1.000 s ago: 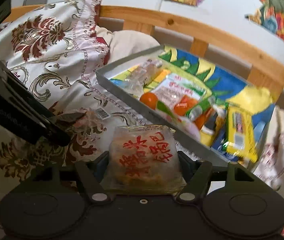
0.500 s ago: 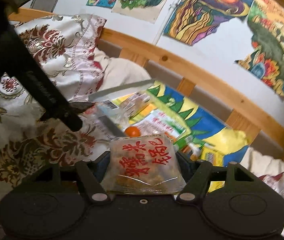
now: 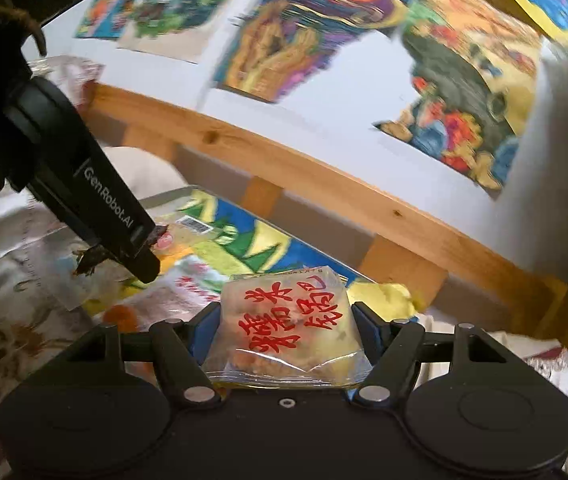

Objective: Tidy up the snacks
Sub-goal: 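Carry the jerky packet and red-lettered bag over the tray with both tools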

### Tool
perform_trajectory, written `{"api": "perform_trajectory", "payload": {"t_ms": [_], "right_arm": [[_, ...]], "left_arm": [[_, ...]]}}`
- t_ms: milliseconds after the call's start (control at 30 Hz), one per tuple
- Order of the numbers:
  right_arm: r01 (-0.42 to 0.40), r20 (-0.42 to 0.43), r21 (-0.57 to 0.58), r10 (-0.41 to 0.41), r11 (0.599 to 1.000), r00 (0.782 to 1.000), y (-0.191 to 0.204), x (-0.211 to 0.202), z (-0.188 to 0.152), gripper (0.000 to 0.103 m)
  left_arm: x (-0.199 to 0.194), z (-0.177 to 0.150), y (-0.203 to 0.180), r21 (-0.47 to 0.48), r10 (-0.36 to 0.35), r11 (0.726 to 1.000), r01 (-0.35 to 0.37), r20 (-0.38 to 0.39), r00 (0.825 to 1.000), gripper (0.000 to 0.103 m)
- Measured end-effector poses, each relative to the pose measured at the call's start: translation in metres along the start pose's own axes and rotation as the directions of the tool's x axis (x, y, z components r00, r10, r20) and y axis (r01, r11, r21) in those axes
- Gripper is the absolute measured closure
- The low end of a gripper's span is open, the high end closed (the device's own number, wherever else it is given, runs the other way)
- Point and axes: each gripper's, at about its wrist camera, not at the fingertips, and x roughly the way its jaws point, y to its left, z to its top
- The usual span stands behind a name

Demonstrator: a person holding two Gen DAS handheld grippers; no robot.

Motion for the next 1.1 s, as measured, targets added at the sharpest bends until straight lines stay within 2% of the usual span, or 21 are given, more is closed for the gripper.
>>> {"api": "perform_trajectory", "payload": {"t_ms": [167,433,900,1100], "right_arm": [[0.057,-0.043,-0.009,-0.058,0.998,0.997,-0.010,0.025,-0.007,0.032],[0.052,-0.085,-0.016,-0.053,0.999,0.995,-0.010,0.041,-0.016,0.032],[0.046,-0.076,-0.021,-0.047,0.999,0.996,-0.005,0.042,-0.017,0.024],[0.038,-0.072,-0.013,-0.038,0.999,0.997,-0.004,0.041,-0.016,0.018]], "left_arm": [[0.033,0.012,-0.008,-0.019,0.036,0.999,-0.036,-0.014,0.999,0.054],[0.062,0.015,-0.012,-0.006,0.077,0.997,-0.078,-0.030,0.997,0.054],[0.070,0.007,-0.011,-0.029,0.092,0.995,-0.094,-0.056,0.994,0.052],[0.065,0.008,-0.010,-0.042,0.084,0.995,-0.085,-0.036,0.996,0.044]]}}
